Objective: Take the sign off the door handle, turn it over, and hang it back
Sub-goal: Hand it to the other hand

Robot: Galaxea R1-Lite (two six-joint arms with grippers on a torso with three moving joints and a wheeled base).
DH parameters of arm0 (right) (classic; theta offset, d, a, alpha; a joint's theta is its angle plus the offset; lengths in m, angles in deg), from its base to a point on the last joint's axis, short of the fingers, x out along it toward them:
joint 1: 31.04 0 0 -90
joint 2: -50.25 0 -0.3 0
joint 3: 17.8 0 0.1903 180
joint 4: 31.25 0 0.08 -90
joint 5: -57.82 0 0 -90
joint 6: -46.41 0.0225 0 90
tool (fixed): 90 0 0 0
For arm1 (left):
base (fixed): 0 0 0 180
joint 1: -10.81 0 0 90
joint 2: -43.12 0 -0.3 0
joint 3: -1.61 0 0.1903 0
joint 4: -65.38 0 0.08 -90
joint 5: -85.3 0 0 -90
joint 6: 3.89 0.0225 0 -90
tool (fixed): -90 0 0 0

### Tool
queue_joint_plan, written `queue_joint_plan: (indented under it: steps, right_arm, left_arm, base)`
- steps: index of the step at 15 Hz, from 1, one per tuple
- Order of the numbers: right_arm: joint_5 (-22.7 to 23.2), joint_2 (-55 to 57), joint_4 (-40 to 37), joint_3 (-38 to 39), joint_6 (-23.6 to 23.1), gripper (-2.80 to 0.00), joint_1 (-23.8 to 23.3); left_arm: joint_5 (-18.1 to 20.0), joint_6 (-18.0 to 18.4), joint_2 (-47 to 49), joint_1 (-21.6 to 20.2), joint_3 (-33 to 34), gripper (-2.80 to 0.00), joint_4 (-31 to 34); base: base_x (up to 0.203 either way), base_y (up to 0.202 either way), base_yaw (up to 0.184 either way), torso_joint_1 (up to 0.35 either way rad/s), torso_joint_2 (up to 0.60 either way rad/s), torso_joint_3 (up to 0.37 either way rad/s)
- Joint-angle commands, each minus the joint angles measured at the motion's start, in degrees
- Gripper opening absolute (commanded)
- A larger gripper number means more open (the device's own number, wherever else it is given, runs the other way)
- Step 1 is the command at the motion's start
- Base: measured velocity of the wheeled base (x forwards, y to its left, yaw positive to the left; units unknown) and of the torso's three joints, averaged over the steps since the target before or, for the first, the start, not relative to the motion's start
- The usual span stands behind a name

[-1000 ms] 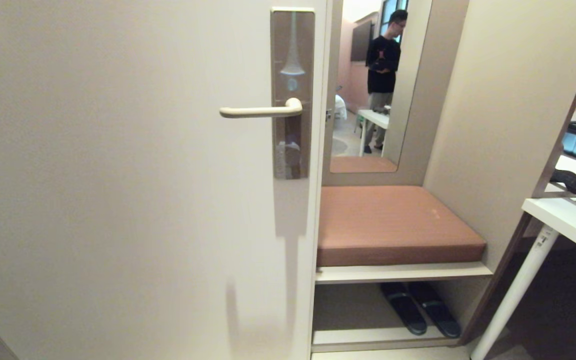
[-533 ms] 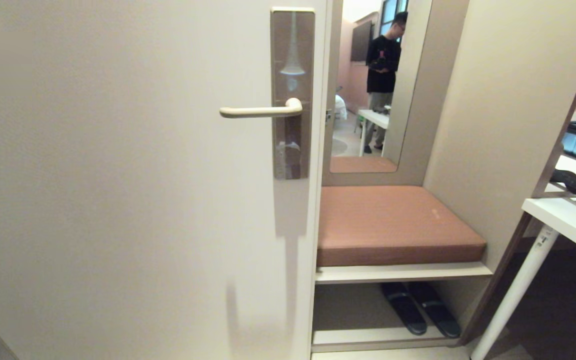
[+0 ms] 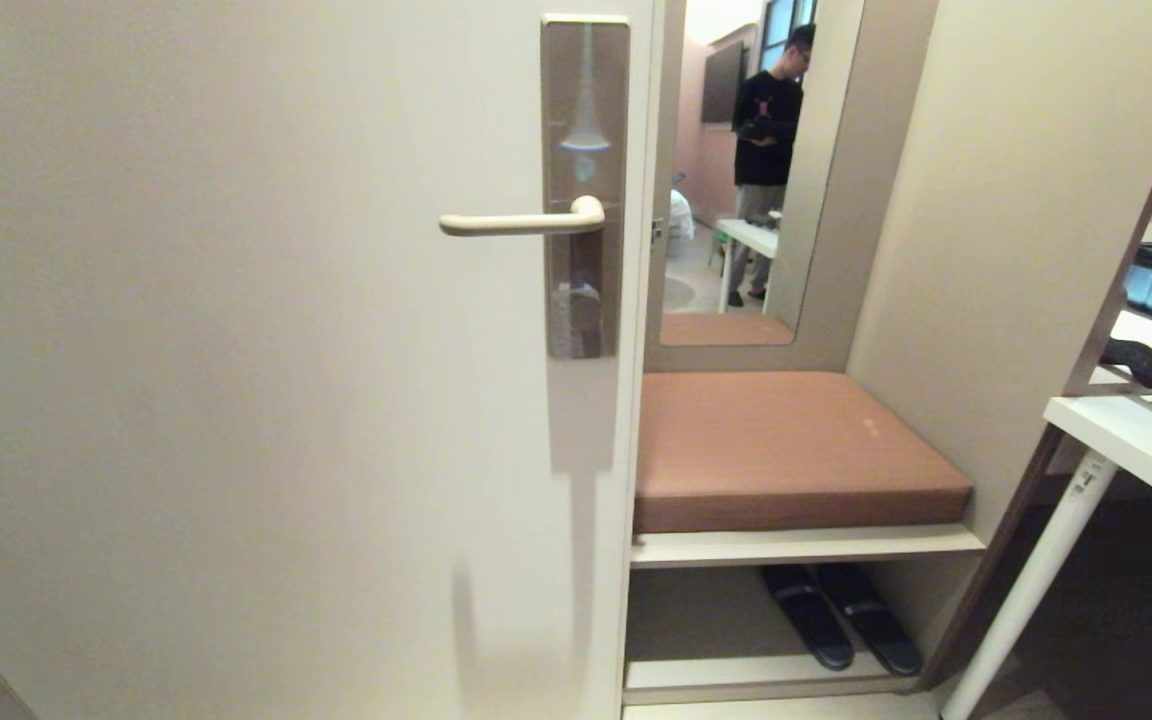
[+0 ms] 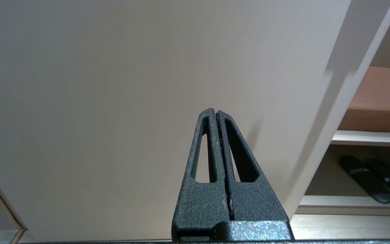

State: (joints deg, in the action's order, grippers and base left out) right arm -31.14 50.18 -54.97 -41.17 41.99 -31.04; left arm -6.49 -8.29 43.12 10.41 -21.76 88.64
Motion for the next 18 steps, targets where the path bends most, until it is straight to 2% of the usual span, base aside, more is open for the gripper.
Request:
queue_joint_plan:
  steps: [1, 8, 18]
  right_arm:
    - [0.0, 0.1, 0.0, 0.0, -0.1, -2.8, 0.0]
    - [0.0, 0.1, 0.0, 0.0, -0.1, -2.8, 0.0]
    - [0.0, 0.1, 0.0, 0.0, -0.1, -2.8, 0.0]
  left_arm:
    - [-0.1, -0.1, 0.0, 0.0, 0.0, -2.8, 0.0]
    - [-0.1, -0.1, 0.0, 0.0, 0.0, -2.8, 0.0]
    - [0.0, 0.0, 0.0, 0.0, 0.0, -2.8, -0.1]
  base:
    - [0.0, 0.0, 0.0, 0.0, 0.0, 0.0]
    - [0.001, -0.022, -0.001, 0.001, 0.0, 0.0]
    - [0.0, -0.188, 0.0, 0.002, 0.0, 0.002]
